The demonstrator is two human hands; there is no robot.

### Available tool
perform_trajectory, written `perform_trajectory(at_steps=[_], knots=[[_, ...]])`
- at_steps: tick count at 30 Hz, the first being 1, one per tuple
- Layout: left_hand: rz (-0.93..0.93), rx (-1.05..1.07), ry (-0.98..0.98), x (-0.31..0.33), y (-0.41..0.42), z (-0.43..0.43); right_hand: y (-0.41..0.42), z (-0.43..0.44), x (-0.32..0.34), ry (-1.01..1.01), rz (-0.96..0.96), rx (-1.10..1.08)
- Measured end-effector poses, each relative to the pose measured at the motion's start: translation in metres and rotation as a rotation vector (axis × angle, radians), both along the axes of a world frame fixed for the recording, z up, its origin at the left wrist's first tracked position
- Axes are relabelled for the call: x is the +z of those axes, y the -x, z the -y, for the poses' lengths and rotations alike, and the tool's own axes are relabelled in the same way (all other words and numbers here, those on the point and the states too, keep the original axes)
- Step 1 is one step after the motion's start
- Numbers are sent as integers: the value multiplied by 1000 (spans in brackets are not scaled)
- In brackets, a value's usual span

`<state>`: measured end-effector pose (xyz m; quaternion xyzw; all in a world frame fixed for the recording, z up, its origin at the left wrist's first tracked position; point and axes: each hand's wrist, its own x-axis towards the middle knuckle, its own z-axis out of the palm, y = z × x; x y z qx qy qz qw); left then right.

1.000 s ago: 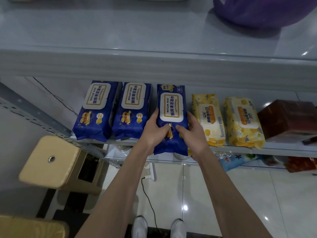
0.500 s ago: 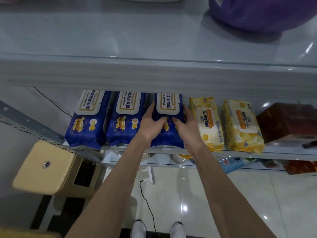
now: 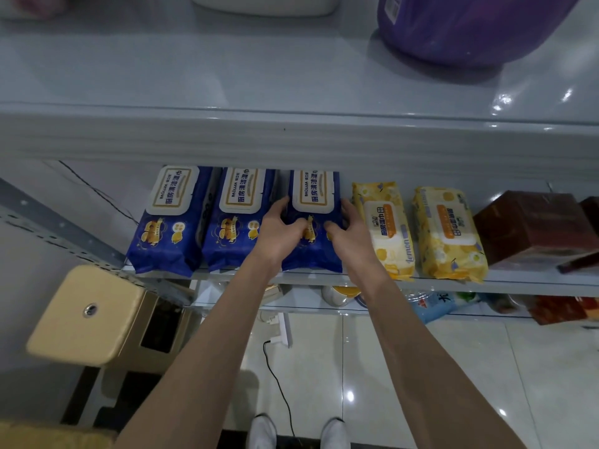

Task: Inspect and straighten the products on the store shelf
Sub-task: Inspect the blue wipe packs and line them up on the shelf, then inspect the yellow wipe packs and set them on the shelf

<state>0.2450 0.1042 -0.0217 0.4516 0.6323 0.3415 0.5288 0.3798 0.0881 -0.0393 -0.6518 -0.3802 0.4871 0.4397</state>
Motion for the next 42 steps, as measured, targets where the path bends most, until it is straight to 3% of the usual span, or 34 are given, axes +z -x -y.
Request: perform_trajectory(at_steps=[7,16,28,42], knots=[[-84,-87,-62,35,13,27,1,26,32,-23,226,77],[-171,-124,-215,95,38,123,6,112,100,-141,397,84],[-98,-88,-245,119,91,246,31,229,131,-201,314,-10],[-106,-152,-247,104,107,255,41,265,116,-223,290,-75]])
